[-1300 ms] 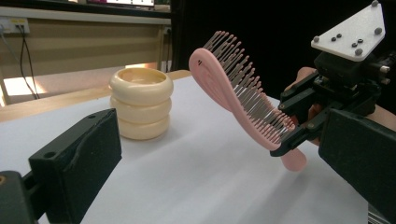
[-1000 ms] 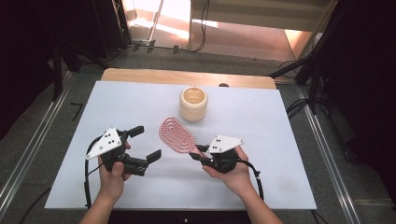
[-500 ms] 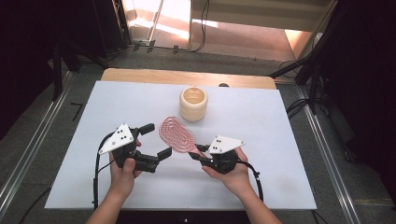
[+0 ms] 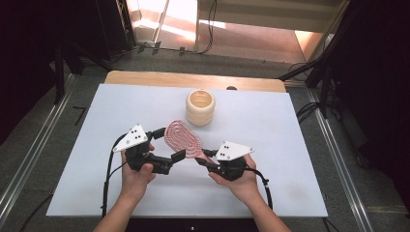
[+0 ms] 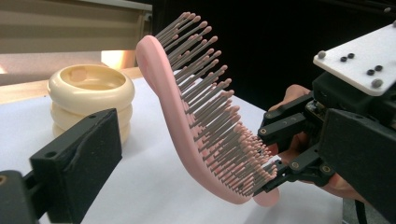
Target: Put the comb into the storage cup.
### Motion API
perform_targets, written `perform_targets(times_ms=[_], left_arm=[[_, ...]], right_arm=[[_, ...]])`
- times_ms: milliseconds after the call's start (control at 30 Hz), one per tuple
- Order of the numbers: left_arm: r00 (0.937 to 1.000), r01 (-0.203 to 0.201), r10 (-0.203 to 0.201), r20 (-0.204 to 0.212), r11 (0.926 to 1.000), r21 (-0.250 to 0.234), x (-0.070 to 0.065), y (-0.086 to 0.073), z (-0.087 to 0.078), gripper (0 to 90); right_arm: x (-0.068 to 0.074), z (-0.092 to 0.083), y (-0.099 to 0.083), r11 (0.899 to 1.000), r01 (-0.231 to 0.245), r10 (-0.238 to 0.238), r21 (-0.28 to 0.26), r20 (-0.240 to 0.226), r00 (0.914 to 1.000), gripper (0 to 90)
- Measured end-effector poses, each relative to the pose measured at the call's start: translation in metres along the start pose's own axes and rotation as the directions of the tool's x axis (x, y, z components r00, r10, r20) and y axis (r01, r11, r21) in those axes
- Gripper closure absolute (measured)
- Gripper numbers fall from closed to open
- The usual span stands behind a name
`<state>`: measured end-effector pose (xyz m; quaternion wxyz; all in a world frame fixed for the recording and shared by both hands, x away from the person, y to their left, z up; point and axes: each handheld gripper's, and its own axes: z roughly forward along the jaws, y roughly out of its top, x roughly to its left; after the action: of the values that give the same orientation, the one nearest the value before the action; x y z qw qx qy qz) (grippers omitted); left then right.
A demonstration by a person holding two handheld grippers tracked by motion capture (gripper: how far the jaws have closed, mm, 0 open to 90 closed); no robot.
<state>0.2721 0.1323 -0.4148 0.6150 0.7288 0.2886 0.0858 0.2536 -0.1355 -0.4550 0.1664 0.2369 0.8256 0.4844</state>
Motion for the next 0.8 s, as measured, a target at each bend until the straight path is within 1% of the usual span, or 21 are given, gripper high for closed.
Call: perform_targets(times_ms=[133, 200, 233, 267, 433, 500, 567, 600, 667, 733, 800], left_arm=[[0.9996, 0.024, -0.024, -0.012, 0.9996, 0.016, -0.002, 0.001, 0.006, 7.4], [0.9994, 0.029, -0.028, -0.02, 0.9994, 0.021, -0.004, 0.002, 0.009, 9.4], [0.9993, 0.029, -0.028, -0.026, 0.9993, 0.022, -0.004, 0.002, 0.01, 13.7], [0.9992, 0.033, -0.033, -0.025, 0.9991, 0.026, -0.004, 0.002, 0.011, 14.7], [0.9977, 0.047, -0.045, -0.05, 0.9982, 0.037, -0.006, 0.002, 0.016, 18.9], [0.9968, 0.048, -0.046, -0.065, 0.998, 0.041, -0.008, 0.002, 0.017, 21.5], [0.9968, 0.047, -0.044, -0.066, 0.9977, 0.049, -0.008, 0.002, 0.018, 23.3], [0.9966, 0.051, -0.047, -0.067, 0.9973, 0.053, -0.008, 0.002, 0.019, 24.2], [0.9964, 0.063, -0.059, -0.061, 0.9966, 0.054, -0.008, 0.001, 0.02, 27.2], [0.9959, 0.066, -0.063, -0.065, 0.9967, 0.046, -0.008, 0.0, 0.02, 31.6], [0.9958, 0.073, -0.07, -0.058, 0.9962, 0.048, -0.007, 0.0, 0.02, 36.6]], right_arm=[[0.001, 0.001, 0.0, 1.0, 0.0, 0.0, 0.001, 0.001, 1.0, 67.6], [0.002, 0.001, 0.0, 1.0, 0.0, 0.0, -0.001, 0.008, 1.0, 67.6], [0.002, 0.001, 0.0, 1.0, 0.002, -0.002, 0.0, 0.008, 1.0, 67.6], [0.002, 0.001, 0.0, 1.0, 0.007, -0.007, -0.003, 0.007, 0.9999, 67.6], [0.005, 0.002, 0.0, 1.0, 0.011, -0.011, -0.002, 0.008, 0.9999, 67.6], [0.005, 0.002, 0.001, 1.0, 0.02, -0.02, -0.003, 0.016, 0.9997, 67.6], [0.007, 0.002, 0.001, 1.0, 0.019, -0.019, 0.001, 0.014, 0.9997, 67.6], [0.007, 0.003, 0.001, 1.0, 0.028, -0.028, 0.0, 0.017, 0.9995, 67.6], [0.008, 0.003, 0.001, 1.0, 0.027, -0.027, -0.001, 0.017, 0.9995, 67.6], [0.009, 0.003, 0.001, 0.999, 0.034, -0.034, -0.003, 0.026, 0.9991, 67.6], [0.009, 0.003, 0.001, 0.999, 0.037, -0.037, -0.001, 0.029, 0.9989, 67.6]])
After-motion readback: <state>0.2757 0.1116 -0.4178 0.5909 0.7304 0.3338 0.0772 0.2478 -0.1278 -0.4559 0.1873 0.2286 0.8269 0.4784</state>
